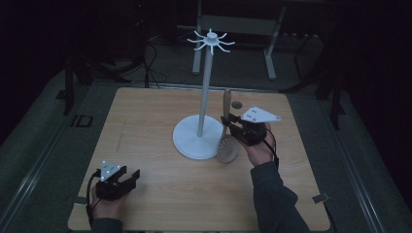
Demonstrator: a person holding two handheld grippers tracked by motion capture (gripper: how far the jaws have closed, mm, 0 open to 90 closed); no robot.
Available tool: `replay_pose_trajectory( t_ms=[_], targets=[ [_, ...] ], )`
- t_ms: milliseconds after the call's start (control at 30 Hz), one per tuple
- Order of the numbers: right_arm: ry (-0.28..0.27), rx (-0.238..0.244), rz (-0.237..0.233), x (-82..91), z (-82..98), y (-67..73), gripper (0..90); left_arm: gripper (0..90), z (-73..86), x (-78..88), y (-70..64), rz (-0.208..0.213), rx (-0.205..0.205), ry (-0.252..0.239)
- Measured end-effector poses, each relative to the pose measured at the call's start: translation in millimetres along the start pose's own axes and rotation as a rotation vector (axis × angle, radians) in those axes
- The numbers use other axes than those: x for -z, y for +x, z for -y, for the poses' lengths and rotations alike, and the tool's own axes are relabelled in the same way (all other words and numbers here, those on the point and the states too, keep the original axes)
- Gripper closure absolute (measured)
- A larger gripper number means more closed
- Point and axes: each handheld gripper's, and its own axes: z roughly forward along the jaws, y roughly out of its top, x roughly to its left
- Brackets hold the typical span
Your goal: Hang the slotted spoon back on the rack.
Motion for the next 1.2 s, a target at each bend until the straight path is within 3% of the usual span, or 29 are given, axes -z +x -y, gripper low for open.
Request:
replay_pose_trajectory(
  t_ms=[1200],
  targets=[
    [-0.024,-0.035,0.035,8.2,-36.7,-16.0,75.1,44.6,0.1,0.0,0.0,0.0,0.0,0.0]
  ],
)
